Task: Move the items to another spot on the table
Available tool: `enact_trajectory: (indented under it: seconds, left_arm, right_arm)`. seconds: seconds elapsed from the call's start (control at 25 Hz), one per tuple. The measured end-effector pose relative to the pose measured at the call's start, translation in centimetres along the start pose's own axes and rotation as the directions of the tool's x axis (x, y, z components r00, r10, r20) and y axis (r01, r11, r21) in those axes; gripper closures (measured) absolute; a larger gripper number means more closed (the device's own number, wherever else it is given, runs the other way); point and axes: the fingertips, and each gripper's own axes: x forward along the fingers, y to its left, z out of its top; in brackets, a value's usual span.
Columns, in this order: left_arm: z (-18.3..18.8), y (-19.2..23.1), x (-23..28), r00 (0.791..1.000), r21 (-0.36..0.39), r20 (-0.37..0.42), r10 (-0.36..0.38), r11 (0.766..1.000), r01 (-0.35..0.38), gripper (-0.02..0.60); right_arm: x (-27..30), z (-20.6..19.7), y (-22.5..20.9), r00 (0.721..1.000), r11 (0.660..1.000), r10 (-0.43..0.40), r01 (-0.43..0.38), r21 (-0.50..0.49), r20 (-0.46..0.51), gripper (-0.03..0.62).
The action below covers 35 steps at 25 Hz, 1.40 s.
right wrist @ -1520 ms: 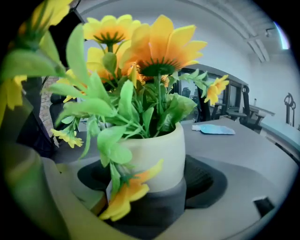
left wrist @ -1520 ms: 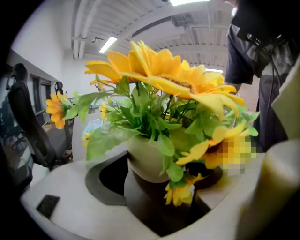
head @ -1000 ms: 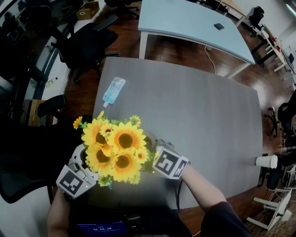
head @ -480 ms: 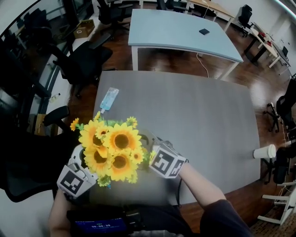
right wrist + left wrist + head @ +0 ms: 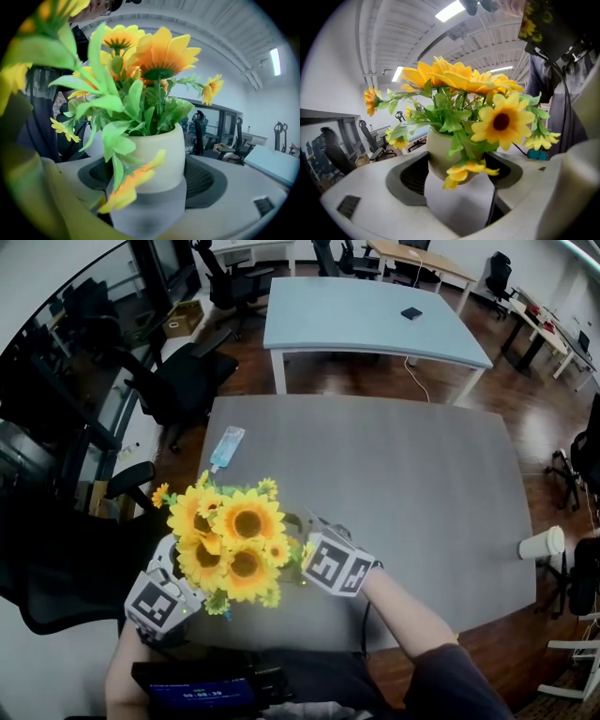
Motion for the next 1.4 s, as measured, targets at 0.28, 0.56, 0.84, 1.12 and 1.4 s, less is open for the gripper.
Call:
enact_trajectory:
  seconds: [0.28, 0.56, 0.84, 1.12, 1.4]
  left_arm:
    - [1.5, -2.4, 0.0, 0.999, 0.017, -0.016, 0.034, 0.999, -0.034, 0.189]
    - [2.8, -5.1, 0.2, 0.998, 0.025, -0.030, 0.060, 0.998, -0.059, 0.189]
    - [2.0, -7.5, -0.7, 0.993, -0.013, -0.055, 0.108, 0.994, -0.109, 0.189]
    - [0.8, -8.4, -2.9, 0.996, -0.074, -0.037, 0.084, 0.993, -0.087, 0.190]
    - [1.1, -10.1, -4.7, 0.996, -0.038, 0.085, -0.026, 0.999, 0.029, 0.192]
  right_arm:
    - [-2.4, 0.1, 1.3, 1.000, 1.000, -0.002, 0.002, -0.028, -0.010, 0.125]
    - [-5.2, 0.2, 2.7, 1.000, 0.998, -0.002, 0.001, -0.070, -0.019, 0.125]
    - [-5.6, -0.4, 5.0, 0.998, 0.994, 0.039, -0.043, -0.099, -0.042, 0.125]
    - [-4.5, 0.1, 7.4, 0.996, 0.996, 0.058, -0.062, -0.069, -0.060, 0.125]
    - [-5.2, 0.9, 10.0, 0.994, 0.999, -0.045, 0.043, -0.022, -0.096, 0.123]
